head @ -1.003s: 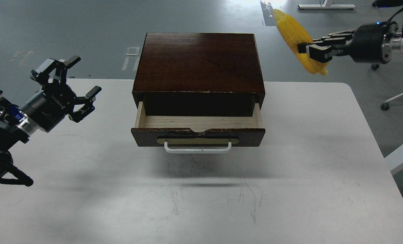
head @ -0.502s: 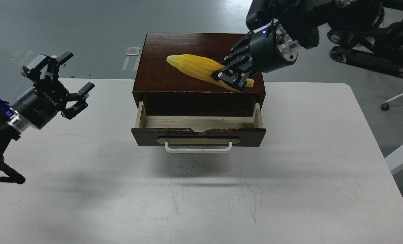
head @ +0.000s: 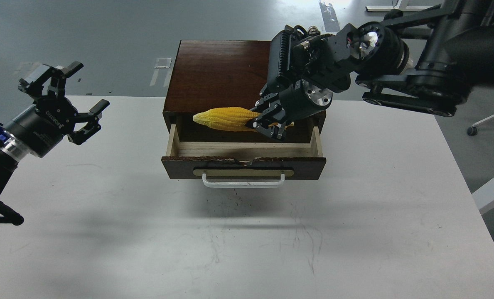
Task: Put corn in drawer with both arms
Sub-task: 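Lower the corn cob into the open drawer with the right gripper, then open the right gripper and lift it away from the drawer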
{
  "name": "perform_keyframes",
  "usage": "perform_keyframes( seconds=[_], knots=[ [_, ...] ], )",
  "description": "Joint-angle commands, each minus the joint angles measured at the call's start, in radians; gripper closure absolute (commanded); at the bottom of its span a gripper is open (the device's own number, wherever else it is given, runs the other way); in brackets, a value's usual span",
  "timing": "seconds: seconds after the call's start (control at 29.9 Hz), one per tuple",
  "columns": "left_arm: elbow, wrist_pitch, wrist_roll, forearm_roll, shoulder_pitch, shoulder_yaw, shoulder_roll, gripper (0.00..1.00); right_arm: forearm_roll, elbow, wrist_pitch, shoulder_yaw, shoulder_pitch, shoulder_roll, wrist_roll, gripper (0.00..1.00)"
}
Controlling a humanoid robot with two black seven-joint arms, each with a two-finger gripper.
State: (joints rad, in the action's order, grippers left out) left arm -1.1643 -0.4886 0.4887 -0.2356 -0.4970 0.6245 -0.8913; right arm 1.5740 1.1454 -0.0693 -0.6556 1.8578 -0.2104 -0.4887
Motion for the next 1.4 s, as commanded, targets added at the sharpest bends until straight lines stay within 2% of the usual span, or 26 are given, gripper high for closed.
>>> perform_keyframes(
  seconds=[0.0, 0.03, 0.13, 0.27, 0.43, 0.5, 0.57, 0.7, 0.87, 1.17, 1.37],
  knots=[
    [0.000, 0.000, 0.000, -0.001, 0.000, 0.000, 0.000, 0.01, -0.002, 0.002, 0.000, -0.016, -0.017, 0.002, 0.000, 0.98],
    [0.000, 0.000, 0.000, -0.001, 0.001, 0.000, 0.000, 0.01, -0.002, 0.002, 0.000, -0.019, -0.020, 0.003, 0.000, 0.98],
    [0.000, 0.000, 0.000, -0.001, 0.001, 0.000, 0.000, 0.01, -0.003, -0.001, 0.000, -0.021, -0.035, 0.002, 0.000, 0.88],
    [0.000, 0.000, 0.000, -0.001, 0.001, 0.000, 0.000, 0.01, -0.014, 0.002, 0.000, -0.021, -0.045, -0.001, 0.000, 0.71],
    [0.000, 0.000, 0.000, -0.001, 0.001, 0.000, 0.000, 0.01, -0.019, 0.004, 0.000, -0.018, -0.046, 0.003, 0.000, 0.65],
    [0.000, 0.000, 0.000, -0.001, 0.001, 0.000, -0.001, 0.01, -0.019, 0.005, 0.002, -0.018, -0.045, 0.003, 0.000, 0.59],
    [0.000, 0.000, 0.000, -0.001, 0.001, 0.000, -0.005, 0.01, -0.023, 0.005, 0.002, -0.016, -0.045, 0.002, 0.000, 0.48],
    [0.000, 0.000, 0.000, -0.001, 0.001, 0.000, -0.005, 0.01, -0.068, 0.017, 0.002, -0.018, -0.045, -0.001, 0.000, 0.42],
    [0.000, 0.000, 0.000, -0.001, 0.001, 0.000, -0.005, 0.01, -0.089, 0.048, 0.002, -0.019, -0.039, -0.006, 0.000, 0.29],
    [0.000, 0.000, 0.000, -0.001, 0.001, 0.011, -0.005, 0.01, -0.115, 0.060, 0.003, 0.005, -0.011, -0.061, 0.000, 0.23],
    [0.000, 0.000, 0.000, -0.001, 0.001, 0.014, 0.000, 0.01, -0.285, 0.119, -0.001, 0.050, 0.040, -0.162, 0.000, 0.16]
  ],
)
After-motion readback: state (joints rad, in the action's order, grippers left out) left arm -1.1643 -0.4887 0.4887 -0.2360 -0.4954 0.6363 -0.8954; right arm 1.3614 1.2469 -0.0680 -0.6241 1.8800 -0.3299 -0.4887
